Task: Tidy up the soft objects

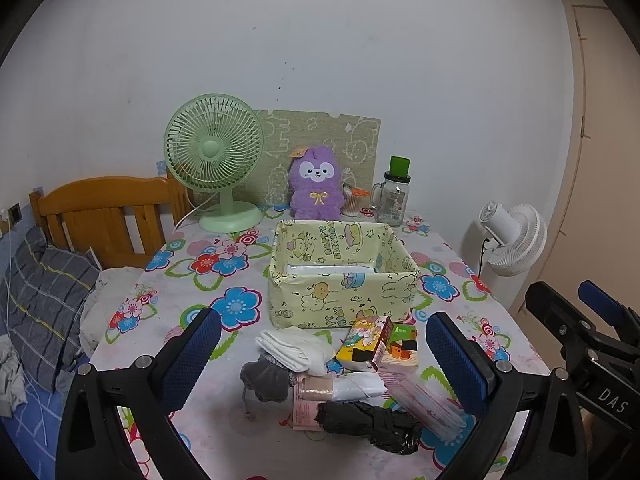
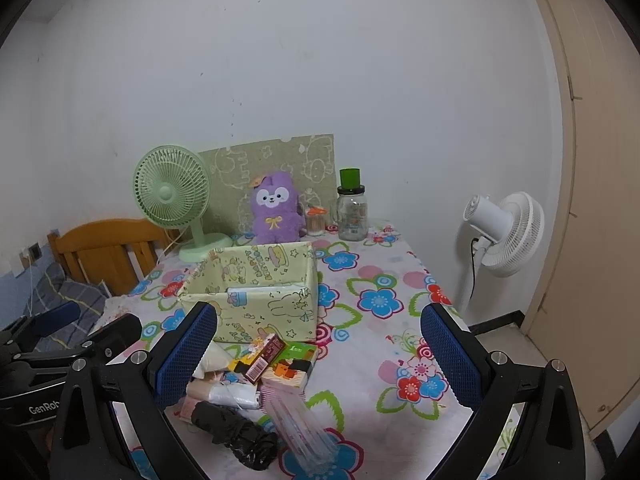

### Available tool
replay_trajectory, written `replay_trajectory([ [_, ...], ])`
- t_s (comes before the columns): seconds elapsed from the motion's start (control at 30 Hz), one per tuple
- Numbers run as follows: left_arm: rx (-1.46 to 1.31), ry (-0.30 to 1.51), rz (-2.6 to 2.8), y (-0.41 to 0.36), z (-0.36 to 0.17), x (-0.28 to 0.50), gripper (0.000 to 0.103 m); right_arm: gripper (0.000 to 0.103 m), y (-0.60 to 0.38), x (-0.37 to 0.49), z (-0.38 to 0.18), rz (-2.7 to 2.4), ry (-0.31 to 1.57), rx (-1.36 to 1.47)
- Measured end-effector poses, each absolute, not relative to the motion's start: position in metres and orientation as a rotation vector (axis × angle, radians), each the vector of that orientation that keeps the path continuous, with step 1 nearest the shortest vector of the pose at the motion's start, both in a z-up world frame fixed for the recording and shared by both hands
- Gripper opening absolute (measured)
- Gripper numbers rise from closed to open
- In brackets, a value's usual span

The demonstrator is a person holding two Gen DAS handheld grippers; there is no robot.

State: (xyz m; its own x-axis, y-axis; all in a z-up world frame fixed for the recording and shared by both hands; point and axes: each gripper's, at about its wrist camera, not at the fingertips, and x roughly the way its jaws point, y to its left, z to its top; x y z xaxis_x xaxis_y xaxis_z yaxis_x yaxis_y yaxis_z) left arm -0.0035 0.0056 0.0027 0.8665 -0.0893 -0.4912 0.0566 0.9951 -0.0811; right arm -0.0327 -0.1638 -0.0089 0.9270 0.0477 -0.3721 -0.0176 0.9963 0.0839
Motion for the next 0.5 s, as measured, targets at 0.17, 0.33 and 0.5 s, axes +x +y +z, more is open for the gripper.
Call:
replay_trajectory([
  [0.17,-0.061,0.511,-0.078,0.0057,0.0043,-0.0051,0.103,0.103,-0.1639,-0.0332,-0.0094,0.035,0.383,0.08],
  [0.33,-0.059,0.506,-0.08,0.006,0.0059,-0.0062,0.103,0.103,-0.1632,-0.0364,-0.0081,0.03,0.371,0.076],
  [0.5,-0.053,0.491,-0.086,0.0054,0.0071,-0.0096,0.103,0.103,-0.1649,-0.0381,-0.0076,0.033,0.366,0.089],
])
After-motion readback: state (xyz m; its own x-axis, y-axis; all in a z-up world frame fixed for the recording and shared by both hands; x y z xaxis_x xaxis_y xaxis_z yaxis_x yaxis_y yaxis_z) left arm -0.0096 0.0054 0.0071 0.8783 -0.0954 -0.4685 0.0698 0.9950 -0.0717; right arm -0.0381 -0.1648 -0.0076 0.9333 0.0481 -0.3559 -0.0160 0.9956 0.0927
